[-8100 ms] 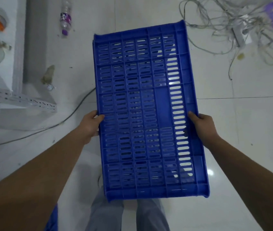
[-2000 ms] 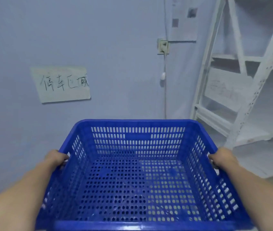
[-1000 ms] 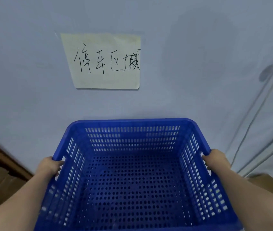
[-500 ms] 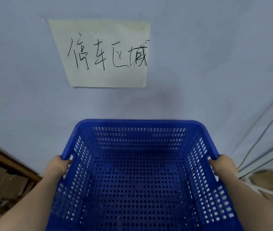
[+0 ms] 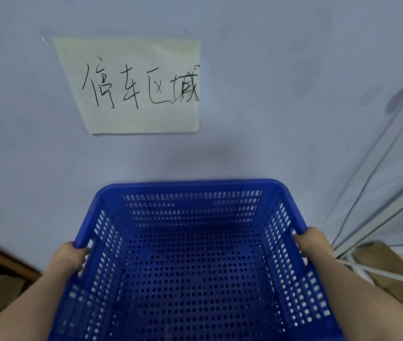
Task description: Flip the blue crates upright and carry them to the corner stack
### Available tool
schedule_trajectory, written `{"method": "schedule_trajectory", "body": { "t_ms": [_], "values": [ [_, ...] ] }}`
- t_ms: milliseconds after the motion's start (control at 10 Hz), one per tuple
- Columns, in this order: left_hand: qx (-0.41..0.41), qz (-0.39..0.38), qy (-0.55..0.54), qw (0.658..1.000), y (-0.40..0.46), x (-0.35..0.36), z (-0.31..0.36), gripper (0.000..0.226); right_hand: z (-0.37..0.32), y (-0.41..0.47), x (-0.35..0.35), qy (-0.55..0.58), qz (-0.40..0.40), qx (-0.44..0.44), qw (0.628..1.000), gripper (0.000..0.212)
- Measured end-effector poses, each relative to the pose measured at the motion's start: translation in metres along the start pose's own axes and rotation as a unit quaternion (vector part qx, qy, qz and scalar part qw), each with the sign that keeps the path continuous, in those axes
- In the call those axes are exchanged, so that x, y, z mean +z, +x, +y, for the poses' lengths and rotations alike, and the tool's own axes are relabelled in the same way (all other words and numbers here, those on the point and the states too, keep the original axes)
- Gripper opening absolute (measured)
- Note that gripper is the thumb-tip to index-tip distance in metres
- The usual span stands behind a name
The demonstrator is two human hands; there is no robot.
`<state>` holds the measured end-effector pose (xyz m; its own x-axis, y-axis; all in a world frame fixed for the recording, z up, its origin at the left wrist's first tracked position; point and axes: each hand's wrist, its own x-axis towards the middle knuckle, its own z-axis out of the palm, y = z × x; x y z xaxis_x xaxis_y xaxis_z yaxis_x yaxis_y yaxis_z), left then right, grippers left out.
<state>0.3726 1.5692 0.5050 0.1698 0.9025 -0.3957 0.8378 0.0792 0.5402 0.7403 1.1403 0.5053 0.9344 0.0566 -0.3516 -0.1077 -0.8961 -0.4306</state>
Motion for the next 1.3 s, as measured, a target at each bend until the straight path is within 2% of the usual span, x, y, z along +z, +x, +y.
{"method": "schedule_trajectory", "body": {
  "t_ms": [400, 800, 1000, 1100, 1200, 1300],
  "values": [
    [0.036, 0.017, -0.001, 0.999, 0.001, 0.003, -0.002, 0.02, -0.002, -0.001, 0.0, -0.018, 0.012, -0.013, 1.0, 0.026],
    [0.033, 0.031, 0.043, 0.998, 0.001, 0.004, 0.0, 0.02, -0.005, 0.001, 0.002, -0.058, 0.033, -0.009, 0.998, 0.028],
    [0.019, 0.011, 0.059, 0.998, -0.001, 0.0, 0.0, 0.024, -0.003, -0.007, -0.001, -0.074, 0.022, -0.014, 0.997, 0.031],
    [0.005, -0.018, 0.101, 0.995, -0.006, -0.005, 0.008, 0.034, -0.012, -0.013, 0.0, -0.096, 0.013, -0.008, 0.995, 0.04],
    [0.068, 0.022, 0.214, 0.974, -0.015, -0.009, 0.04, 0.041, -0.043, -0.022, 0.003, -0.157, 0.05, -0.07, 0.984, 0.06],
    [0.18, 0.05, 0.256, 0.949, -0.037, -0.015, 0.093, 0.047, -0.091, -0.038, -0.005, -0.16, 0.03, -0.154, 0.974, 0.071]
  ]
}}
